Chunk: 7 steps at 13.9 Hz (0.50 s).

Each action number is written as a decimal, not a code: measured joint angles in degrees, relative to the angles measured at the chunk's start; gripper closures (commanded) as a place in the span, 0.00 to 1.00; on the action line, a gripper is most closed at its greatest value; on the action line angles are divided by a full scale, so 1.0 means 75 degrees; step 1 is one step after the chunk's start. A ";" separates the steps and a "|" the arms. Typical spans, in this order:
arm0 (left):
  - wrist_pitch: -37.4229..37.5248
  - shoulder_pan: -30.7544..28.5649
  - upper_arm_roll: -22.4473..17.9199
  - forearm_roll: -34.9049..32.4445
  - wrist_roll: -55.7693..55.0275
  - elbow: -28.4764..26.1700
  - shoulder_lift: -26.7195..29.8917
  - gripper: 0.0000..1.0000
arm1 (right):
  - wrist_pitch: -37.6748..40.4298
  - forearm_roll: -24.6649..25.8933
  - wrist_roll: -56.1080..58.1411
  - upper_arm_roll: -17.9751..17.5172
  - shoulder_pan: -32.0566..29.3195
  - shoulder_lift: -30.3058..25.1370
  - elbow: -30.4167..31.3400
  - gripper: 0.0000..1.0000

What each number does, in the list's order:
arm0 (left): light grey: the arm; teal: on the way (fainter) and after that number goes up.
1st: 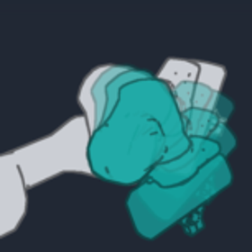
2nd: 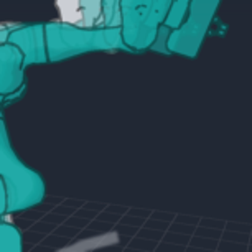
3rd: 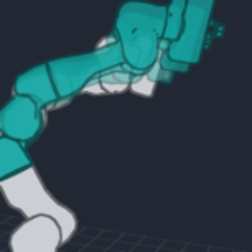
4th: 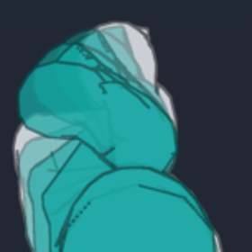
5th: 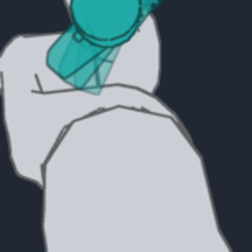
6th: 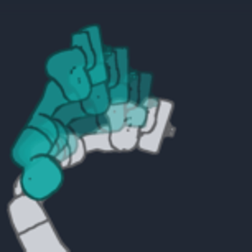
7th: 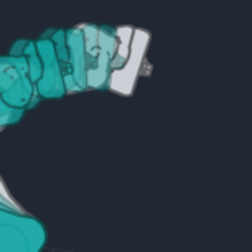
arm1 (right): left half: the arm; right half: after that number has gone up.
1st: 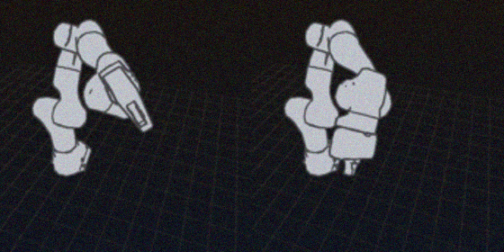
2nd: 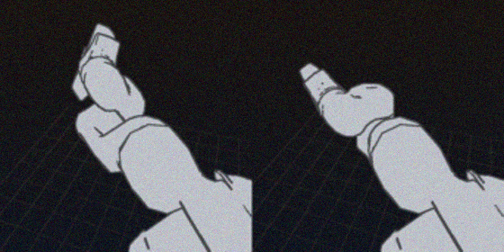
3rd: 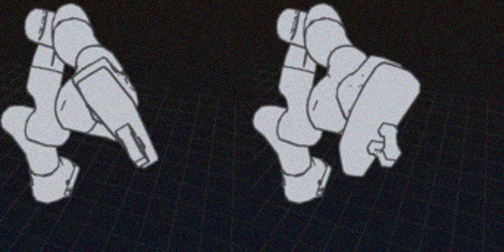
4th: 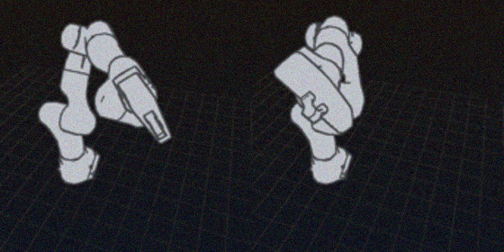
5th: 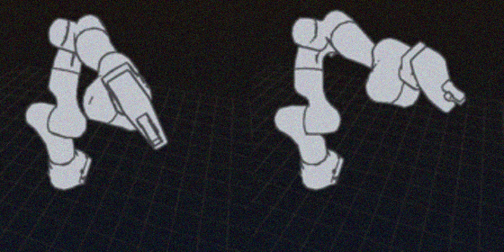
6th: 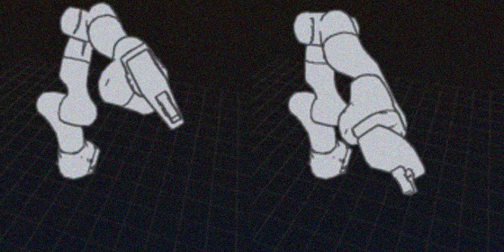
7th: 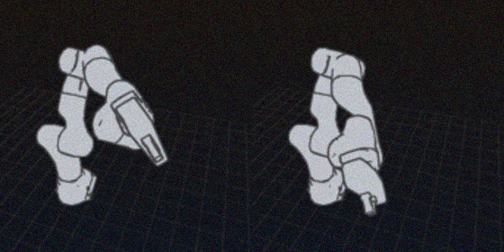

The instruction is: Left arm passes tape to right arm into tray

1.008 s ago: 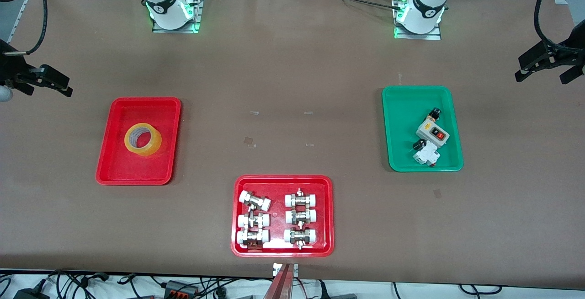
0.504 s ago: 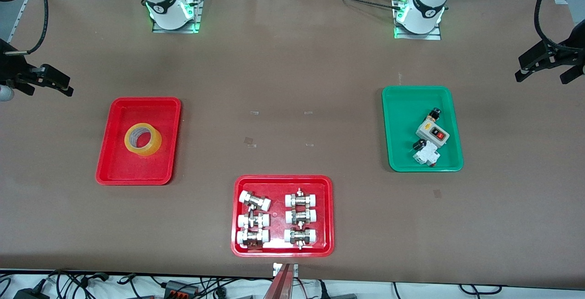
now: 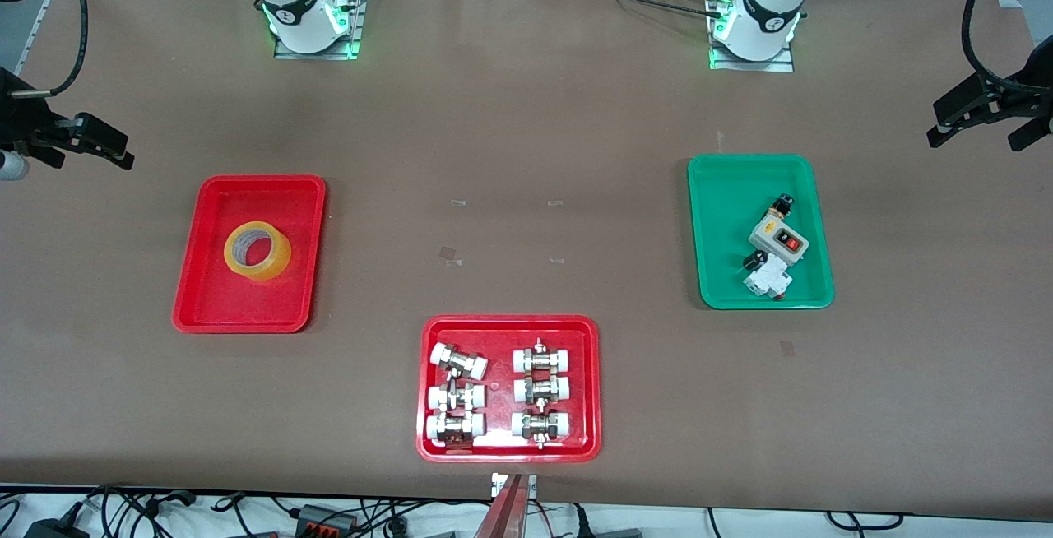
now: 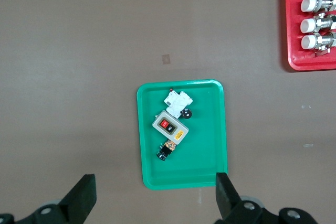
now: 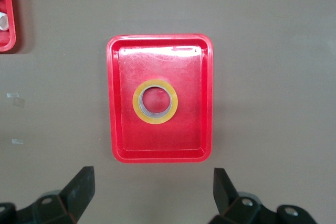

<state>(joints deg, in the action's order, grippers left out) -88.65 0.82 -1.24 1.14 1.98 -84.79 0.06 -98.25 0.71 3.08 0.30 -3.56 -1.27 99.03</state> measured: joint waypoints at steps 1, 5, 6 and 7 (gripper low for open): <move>0.0000 0.0000 0.0000 0.0000 0.0000 0.0000 0.0000 0.00 | 0.0005 0.0000 0.0000 -0.0001 0.0000 -0.0002 -0.0002 0.00; 0.0000 0.0000 0.0000 0.0000 0.0000 0.0000 0.0000 0.00 | 0.0068 -0.0024 -0.0004 -0.0002 -0.0003 -0.0019 -0.0021 0.00; 0.0000 0.0000 0.0000 0.0000 0.0000 0.0000 0.0000 0.00 | 0.0088 -0.0025 -0.0004 -0.0004 -0.0003 -0.0034 -0.0031 0.00; 0.0000 0.0000 0.0000 0.0000 0.0000 0.0000 0.0000 0.00 | 0.0102 -0.0025 -0.0004 -0.0005 -0.0003 -0.0055 -0.0035 0.00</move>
<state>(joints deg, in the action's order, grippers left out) -88.65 0.82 -1.24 1.14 1.98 -84.79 0.06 -97.48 0.52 3.06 0.27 -3.58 -1.68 98.77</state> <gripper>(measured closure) 0.000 0.000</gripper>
